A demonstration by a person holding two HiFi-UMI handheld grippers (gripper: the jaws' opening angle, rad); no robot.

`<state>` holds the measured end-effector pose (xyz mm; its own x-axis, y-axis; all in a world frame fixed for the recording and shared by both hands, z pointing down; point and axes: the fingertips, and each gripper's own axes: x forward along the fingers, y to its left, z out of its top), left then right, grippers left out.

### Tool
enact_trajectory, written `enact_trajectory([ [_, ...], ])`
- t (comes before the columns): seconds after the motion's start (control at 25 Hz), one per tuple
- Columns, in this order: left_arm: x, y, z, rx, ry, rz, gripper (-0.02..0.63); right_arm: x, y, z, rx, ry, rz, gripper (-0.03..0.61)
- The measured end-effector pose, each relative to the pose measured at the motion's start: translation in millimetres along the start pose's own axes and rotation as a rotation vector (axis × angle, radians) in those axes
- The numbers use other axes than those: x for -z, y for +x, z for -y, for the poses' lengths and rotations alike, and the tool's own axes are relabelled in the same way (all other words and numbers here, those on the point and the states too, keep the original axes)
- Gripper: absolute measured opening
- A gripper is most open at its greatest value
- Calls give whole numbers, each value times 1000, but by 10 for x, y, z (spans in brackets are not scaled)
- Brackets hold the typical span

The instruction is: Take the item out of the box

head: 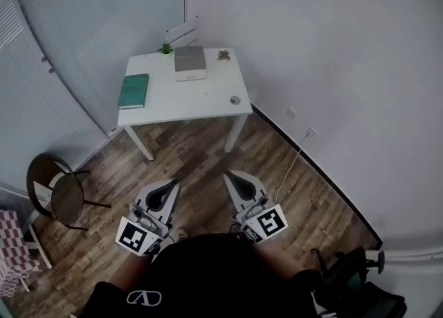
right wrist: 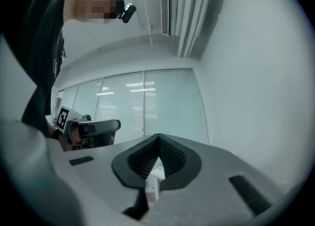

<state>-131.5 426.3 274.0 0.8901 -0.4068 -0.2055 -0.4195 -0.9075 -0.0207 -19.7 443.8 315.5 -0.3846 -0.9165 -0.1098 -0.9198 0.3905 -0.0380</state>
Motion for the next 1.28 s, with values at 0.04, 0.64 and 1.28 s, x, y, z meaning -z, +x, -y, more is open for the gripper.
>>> enact_trajectory([
  [0.04, -31, 12, -4, -1, 0, 19, 5, 5, 10, 1, 0, 2, -1, 0],
  [0.64, -13, 86, 7, -4, -1, 15, 5, -35, -9, 123, -6, 113, 63, 4],
  [1.28, 111, 374, 169, -71, 33, -11, 5, 57, -164, 413, -40, 123, 57, 3],
])
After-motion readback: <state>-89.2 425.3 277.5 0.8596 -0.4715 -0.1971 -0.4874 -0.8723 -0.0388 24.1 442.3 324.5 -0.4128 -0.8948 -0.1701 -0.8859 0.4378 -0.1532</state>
